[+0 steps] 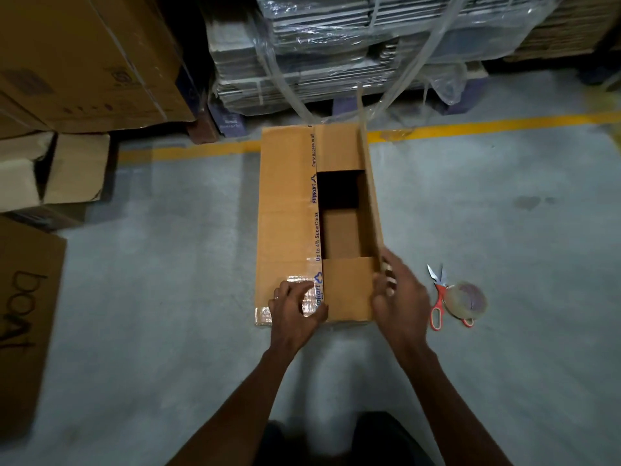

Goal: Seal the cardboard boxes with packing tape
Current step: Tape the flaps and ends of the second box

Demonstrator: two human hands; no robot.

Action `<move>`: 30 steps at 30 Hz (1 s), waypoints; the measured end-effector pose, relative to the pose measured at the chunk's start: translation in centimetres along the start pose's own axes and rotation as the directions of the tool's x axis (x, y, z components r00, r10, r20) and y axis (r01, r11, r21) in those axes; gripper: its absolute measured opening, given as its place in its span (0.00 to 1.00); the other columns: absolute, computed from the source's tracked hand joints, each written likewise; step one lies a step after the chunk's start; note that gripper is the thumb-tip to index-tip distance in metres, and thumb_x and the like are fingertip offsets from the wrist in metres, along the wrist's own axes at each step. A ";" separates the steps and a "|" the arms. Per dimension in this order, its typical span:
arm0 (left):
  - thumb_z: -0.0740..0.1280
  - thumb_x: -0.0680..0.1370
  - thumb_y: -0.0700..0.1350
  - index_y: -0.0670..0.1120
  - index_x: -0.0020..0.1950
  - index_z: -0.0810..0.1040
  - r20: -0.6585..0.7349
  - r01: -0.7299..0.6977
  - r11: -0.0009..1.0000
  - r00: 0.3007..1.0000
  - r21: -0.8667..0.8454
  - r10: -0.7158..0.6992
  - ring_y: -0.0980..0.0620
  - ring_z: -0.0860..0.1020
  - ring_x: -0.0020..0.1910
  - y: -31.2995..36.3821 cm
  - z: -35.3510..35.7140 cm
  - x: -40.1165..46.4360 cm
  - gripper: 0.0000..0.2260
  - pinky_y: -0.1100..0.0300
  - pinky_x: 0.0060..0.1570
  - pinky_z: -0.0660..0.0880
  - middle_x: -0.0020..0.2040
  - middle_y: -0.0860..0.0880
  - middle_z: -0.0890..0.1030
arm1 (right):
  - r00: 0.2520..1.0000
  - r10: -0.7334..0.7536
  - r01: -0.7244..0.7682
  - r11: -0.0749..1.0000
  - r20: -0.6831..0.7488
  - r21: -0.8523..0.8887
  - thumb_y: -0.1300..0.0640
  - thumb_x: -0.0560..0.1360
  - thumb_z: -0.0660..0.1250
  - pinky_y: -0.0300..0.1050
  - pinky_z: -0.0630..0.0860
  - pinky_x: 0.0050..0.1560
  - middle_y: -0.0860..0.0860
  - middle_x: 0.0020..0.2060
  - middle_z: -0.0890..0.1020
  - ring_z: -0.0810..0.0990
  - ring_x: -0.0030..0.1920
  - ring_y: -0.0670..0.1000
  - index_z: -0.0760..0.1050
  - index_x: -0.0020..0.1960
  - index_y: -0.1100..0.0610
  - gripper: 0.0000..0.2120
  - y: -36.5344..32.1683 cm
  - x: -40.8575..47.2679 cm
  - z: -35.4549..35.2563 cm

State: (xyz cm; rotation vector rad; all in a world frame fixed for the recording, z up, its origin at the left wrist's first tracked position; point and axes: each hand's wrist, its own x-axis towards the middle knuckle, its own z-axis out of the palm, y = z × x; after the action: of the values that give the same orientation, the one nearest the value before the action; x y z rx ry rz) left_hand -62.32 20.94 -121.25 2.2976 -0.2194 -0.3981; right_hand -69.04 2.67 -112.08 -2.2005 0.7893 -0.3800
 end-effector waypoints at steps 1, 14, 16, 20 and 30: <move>0.70 0.73 0.54 0.53 0.62 0.82 -0.036 0.002 0.999 0.999 -0.051 -0.004 0.49 0.76 0.57 -0.1 -0.2 0.0 0.18 0.50 0.61 0.68 0.56 0.53 0.76 | 0.998 -0.042 0.043 0.999 0.038 -0.015 0.59 0.78 0.67 0.53 0.79 0.60 0.48 0.65 0.81 0.82 0.61 0.54 0.73 0.72 0.47 0.23 -0.1 -0.5 1.1; 0.66 0.71 0.73 0.61 0.79 0.64 -0.150 0.239 0.967 0.963 0.088 -0.224 0.36 0.63 0.76 -2.8 -1.9 -1.0 0.39 0.33 0.70 0.64 0.80 0.43 0.61 | 0.911 -0.312 0.386 0.877 0.271 -0.286 0.44 0.80 0.64 0.60 0.69 0.70 0.57 0.75 0.71 0.70 0.72 0.61 0.75 0.72 0.55 0.24 6.5 -4.1 10.7; 0.64 0.72 0.74 0.59 0.80 0.63 -0.146 0.226 0.973 0.965 0.050 -0.217 0.37 0.68 0.73 -2.8 -1.4 -1.4 0.40 0.36 0.69 0.66 0.77 0.42 0.65 | 0.900 -0.340 0.415 0.858 0.271 -0.302 0.45 0.81 0.63 0.63 0.67 0.71 0.58 0.76 0.69 0.69 0.74 0.62 0.72 0.75 0.54 0.25 7.2 -4.5 10.5; 0.68 0.74 0.70 0.59 0.79 0.65 -0.108 0.192 0.979 0.977 0.067 -0.184 0.40 0.71 0.68 -1.0 0.6 -3.8 0.37 0.41 0.65 0.72 0.70 0.43 0.69 | 0.919 -0.289 0.378 0.839 0.268 -0.390 0.49 0.81 0.60 0.68 0.61 0.74 0.58 0.79 0.63 0.63 0.78 0.62 0.66 0.79 0.48 0.26 9.1 -5.2 8.4; 0.67 0.72 0.71 0.65 0.73 0.67 0.051 -0.027 0.912 0.999 0.410 0.007 0.32 0.48 0.79 5.2 1.5 3.6 0.31 0.24 0.70 0.54 0.82 0.44 0.49 | 0.853 -0.395 0.482 0.847 0.341 -0.225 0.45 0.86 0.50 0.60 0.62 0.74 0.53 0.79 0.65 0.64 0.78 0.56 0.67 0.79 0.51 0.24 11.0 -3.7 5.4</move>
State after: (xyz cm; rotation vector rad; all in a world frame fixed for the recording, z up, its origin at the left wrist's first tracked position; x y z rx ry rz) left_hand -59.62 15.37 -119.15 2.6989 -0.3776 -0.4315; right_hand -73.89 2.27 -123.91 -2.6532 0.1756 -0.1607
